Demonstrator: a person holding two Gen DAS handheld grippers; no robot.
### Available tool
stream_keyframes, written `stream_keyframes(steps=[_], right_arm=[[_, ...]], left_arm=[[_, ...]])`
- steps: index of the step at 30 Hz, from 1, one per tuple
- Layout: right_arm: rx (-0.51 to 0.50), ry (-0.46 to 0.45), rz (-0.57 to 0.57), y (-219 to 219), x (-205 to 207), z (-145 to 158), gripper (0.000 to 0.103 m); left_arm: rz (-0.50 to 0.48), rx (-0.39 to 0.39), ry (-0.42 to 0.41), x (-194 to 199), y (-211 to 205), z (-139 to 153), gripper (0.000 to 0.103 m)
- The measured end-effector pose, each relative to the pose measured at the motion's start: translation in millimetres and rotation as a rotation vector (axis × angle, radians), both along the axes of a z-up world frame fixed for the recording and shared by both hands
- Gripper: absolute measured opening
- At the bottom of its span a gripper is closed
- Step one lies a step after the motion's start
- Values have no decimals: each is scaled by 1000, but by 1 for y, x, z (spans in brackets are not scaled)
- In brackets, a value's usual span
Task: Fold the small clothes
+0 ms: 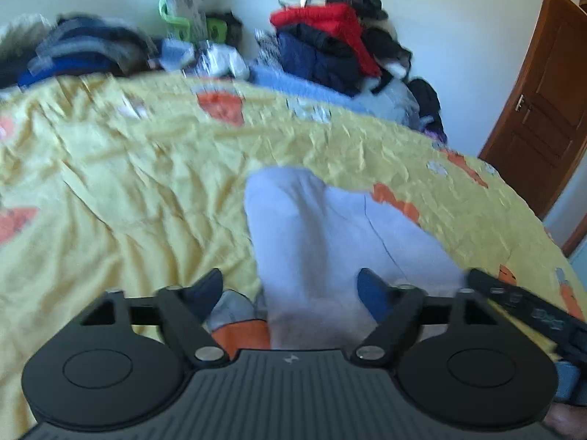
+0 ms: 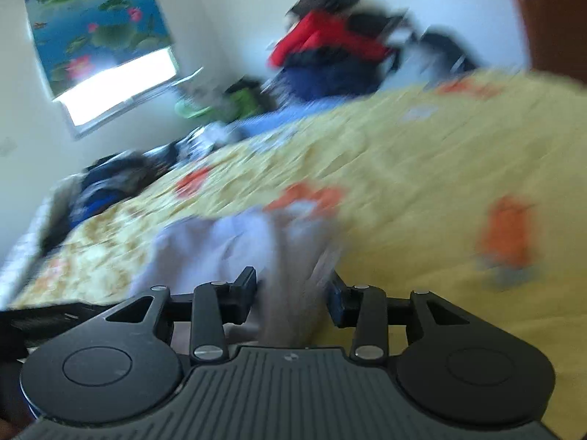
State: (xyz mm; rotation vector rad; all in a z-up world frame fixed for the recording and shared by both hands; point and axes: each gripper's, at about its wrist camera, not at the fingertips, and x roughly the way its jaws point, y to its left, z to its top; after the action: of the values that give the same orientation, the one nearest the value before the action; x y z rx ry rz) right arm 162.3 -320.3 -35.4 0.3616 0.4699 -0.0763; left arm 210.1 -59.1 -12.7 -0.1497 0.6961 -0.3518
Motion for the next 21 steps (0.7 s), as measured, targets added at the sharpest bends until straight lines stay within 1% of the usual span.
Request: stream_keyframes(steps=[1, 2, 4, 5, 7, 9, 10, 11, 12, 13, 15, 16, 17, 18, 19, 21], right_arm=[[-32, -29, -1, 2, -11, 6, 43], [-48, -54, 26, 3, -21, 11, 43], [-74, -70, 138, 12, -38, 14, 43], [-83, -57, 187, 17, -43, 12, 46], [-109, 0, 234, 26, -43, 4, 40], [-161, 89, 186, 28, -33, -8, 43], [-149, 120, 149, 26, -31, -12, 45], [-90, 117, 129, 19, -34, -12, 46], [-53, 103, 121, 15, -39, -9, 46], [-41, 78, 120, 15, -47, -4, 46], [-77, 60, 142, 24, -54, -2, 46], [-94, 69, 155, 31, -52, -3, 47], [-104, 100, 155, 33, -50, -8, 45], [-104, 128, 146, 31, -46, -13, 46], [-87, 136, 136, 29, -45, -16, 47], [-54, 125, 119, 27, -53, -13, 48]], left_arm=[[1, 18, -10, -4, -1, 1, 81], [-2, 44, -8, -11, -2, 1, 81], [-14, 82, 7, -19, -6, -4, 81], [-17, 104, 16, -21, -9, -10, 81], [-19, 150, 43, -23, -15, -24, 81], [-12, 134, 63, -28, -14, -27, 81], [-11, 123, 62, -32, -11, -26, 81], [-10, 123, 53, -36, -10, -23, 82], [-6, 133, 39, -42, -10, -21, 82], [0, 145, 27, -47, -10, -20, 83], [2, 158, 26, -49, -12, -22, 84], [6, 160, 40, -48, -12, -24, 84], [10, 153, 54, -49, -12, -25, 84], [12, 141, 58, -51, -10, -25, 84], [15, 137, 52, -53, -9, -24, 84], [21, 154, 35, -59, -9, -23, 84]])
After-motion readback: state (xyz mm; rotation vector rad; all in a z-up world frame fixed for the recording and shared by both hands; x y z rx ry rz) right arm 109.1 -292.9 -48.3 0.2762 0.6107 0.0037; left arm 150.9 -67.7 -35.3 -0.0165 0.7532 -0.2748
